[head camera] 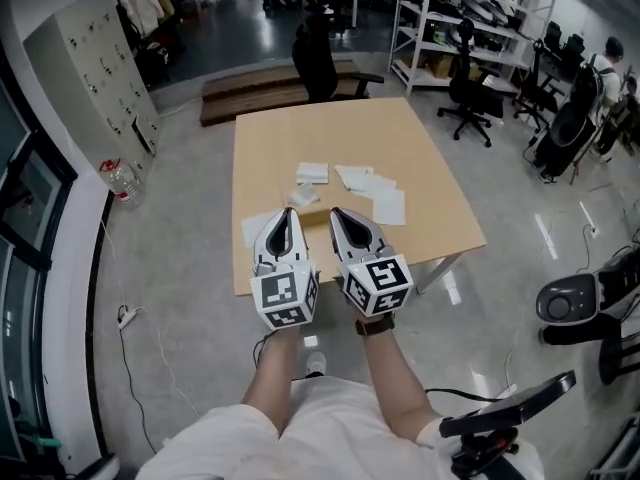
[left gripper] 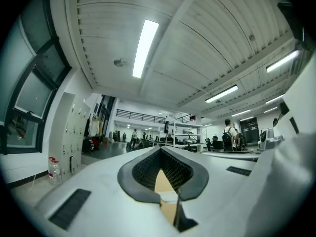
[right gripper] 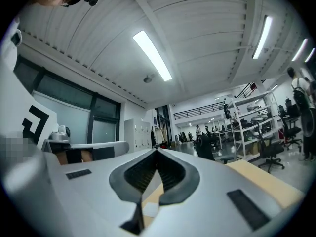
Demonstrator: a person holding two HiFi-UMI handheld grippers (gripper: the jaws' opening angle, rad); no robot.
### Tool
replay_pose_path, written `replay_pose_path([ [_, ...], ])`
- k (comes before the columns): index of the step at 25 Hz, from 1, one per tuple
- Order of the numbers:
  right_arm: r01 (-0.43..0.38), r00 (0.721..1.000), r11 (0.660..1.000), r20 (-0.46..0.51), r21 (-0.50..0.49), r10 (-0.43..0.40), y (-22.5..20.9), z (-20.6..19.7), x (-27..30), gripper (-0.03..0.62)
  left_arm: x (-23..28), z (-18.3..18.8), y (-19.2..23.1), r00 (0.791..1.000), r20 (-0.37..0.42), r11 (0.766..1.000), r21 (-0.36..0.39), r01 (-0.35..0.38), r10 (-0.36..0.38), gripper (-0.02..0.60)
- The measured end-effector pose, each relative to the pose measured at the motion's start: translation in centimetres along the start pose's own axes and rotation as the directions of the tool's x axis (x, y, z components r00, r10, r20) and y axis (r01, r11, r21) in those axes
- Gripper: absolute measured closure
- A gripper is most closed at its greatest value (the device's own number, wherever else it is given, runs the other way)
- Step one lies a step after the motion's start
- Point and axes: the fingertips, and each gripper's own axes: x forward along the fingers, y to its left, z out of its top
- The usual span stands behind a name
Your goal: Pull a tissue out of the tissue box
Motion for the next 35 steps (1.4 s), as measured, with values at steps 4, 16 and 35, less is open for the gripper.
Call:
replay_pose_path([
  [4,-0.015,1.0,1.0,0.005,-0.017,0.015,-0.5,-0.1,6.0,0.592,5.2,-0.5,3.5,1.0,-0.011,0.999,-0.039,0.024,-0.025,0.591],
  [16,-0.016,0.999,1.0,-0.037,-0.009,0.015,-3.0,-4.1,16.3,0.592,13.1,-4.3,9.9,0.998,-0.041,0.996,-0.073,0.048,-0.051,0.591],
  [35,0.062,0.962,0.997,-0.27,0.042,-0.048,-14.3,-14.5,29.4,0.592,27.1,-15.0,14.8,0.968,-0.241,0.988,-0.146,0.039,-0.074,0.591],
])
